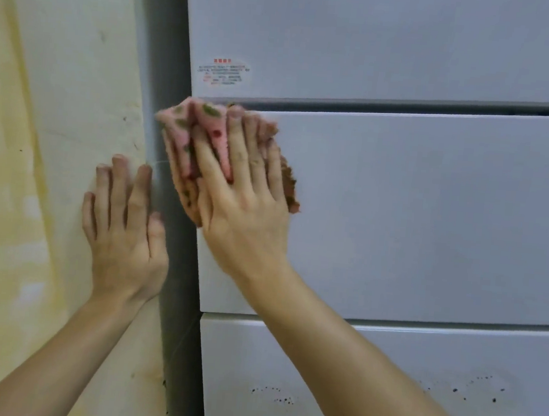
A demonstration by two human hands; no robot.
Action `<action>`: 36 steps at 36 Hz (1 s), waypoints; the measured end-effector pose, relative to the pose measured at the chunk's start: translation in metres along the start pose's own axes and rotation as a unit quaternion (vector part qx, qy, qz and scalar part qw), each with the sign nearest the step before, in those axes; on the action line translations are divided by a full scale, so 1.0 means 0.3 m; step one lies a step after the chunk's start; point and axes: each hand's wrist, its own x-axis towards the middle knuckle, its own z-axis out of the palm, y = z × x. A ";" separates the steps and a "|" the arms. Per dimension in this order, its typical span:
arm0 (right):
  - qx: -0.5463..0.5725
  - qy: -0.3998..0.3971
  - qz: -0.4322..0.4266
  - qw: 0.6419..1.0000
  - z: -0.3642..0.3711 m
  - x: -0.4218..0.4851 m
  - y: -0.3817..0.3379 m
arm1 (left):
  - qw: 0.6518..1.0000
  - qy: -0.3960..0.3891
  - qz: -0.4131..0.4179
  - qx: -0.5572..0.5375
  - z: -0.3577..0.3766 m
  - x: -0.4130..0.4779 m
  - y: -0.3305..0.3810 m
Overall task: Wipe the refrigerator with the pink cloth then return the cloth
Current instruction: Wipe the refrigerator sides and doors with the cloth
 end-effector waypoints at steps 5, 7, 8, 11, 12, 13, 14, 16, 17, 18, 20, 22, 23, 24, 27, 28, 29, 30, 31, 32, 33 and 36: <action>0.012 -0.098 -0.093 0.991 -0.036 -0.282 0.005 | 0.999 0.025 -0.018 -0.022 -0.001 0.006 0.040; 0.003 -0.126 -0.106 0.986 -0.064 -0.398 0.024 | 0.999 0.031 -0.023 -0.031 0.002 -0.002 0.059; -0.004 -0.134 -0.107 0.985 -0.082 -0.445 0.040 | 0.999 0.034 -0.022 -0.031 0.005 -0.007 0.071; -0.047 -0.155 -0.108 0.981 -0.146 -0.530 0.116 | 0.999 0.027 -0.006 -0.029 0.014 -0.024 0.114; -0.053 -0.157 -0.103 0.981 -0.172 -0.541 0.153 | 0.999 0.025 0.002 -0.030 0.019 -0.030 0.132; -0.057 -0.152 -0.093 0.982 -0.204 -0.544 0.195 | 0.999 0.025 0.010 -0.032 0.024 -0.036 0.151; -0.062 -0.143 -0.079 0.985 -0.235 -0.542 0.241 | 0.999 0.027 0.016 -0.036 0.031 -0.042 0.170; -0.077 -0.117 -0.028 0.990 -0.302 -0.534 0.343 | 0.998 0.032 0.022 -0.043 0.047 -0.054 0.204; -0.085 -0.103 0.006 0.991 -0.336 -0.532 0.396 | 0.998 0.034 0.018 -0.047 0.056 -0.058 0.219; -0.093 -0.087 0.040 0.991 -0.368 -0.533 0.447 | 0.998 0.034 0.012 -0.053 0.064 -0.060 0.232; -0.107 -0.053 0.100 0.988 -0.425 -0.547 0.544 | 0.997 0.029 -0.003 -0.066 0.077 -0.063 0.249; -0.103 -0.028 0.174 0.979 -0.474 -0.559 0.624 | 0.997 0.028 -0.011 -0.071 0.084 -0.065 0.256; -0.100 -0.018 0.214 0.971 -0.492 -0.558 0.651 | 0.997 0.029 -0.012 -0.070 0.085 -0.066 0.256; -0.098 -0.006 0.251 0.963 -0.501 -0.554 0.669 | 0.997 0.030 -0.012 -0.068 0.085 -0.065 0.255; -0.086 0.037 0.329 0.940 -0.482 -0.514 0.656 | 0.997 0.030 -0.013 -0.064 0.083 -0.066 0.252; -0.082 0.057 0.349 0.932 -0.467 -0.492 0.637 | 0.997 0.029 -0.014 -0.065 0.084 -0.068 0.253; -0.079 0.079 0.362 0.925 -0.443 -0.463 0.616 | 0.997 0.029 -0.015 -0.067 0.085 -0.068 0.254; -0.078 0.096 0.367 0.922 -0.419 -0.431 0.592 | 0.997 0.028 -0.016 -0.069 0.086 -0.068 0.256; -0.077 0.109 0.359 0.924 -0.393 -0.396 0.562 | 0.997 0.025 -0.016 -0.072 0.087 -0.070 0.257; -0.077 0.114 0.331 0.933 -0.363 -0.359 0.526 | 0.997 0.023 -0.017 -0.075 0.087 -0.071 0.257; -0.077 0.105 0.292 0.947 -0.328 -0.323 0.486 | 0.997 0.024 -0.017 -0.077 0.086 -0.071 0.256; -0.059 0.062 0.195 0.977 -0.233 -0.242 0.345 | 0.996 0.024 -0.012 -0.081 0.083 -0.071 0.251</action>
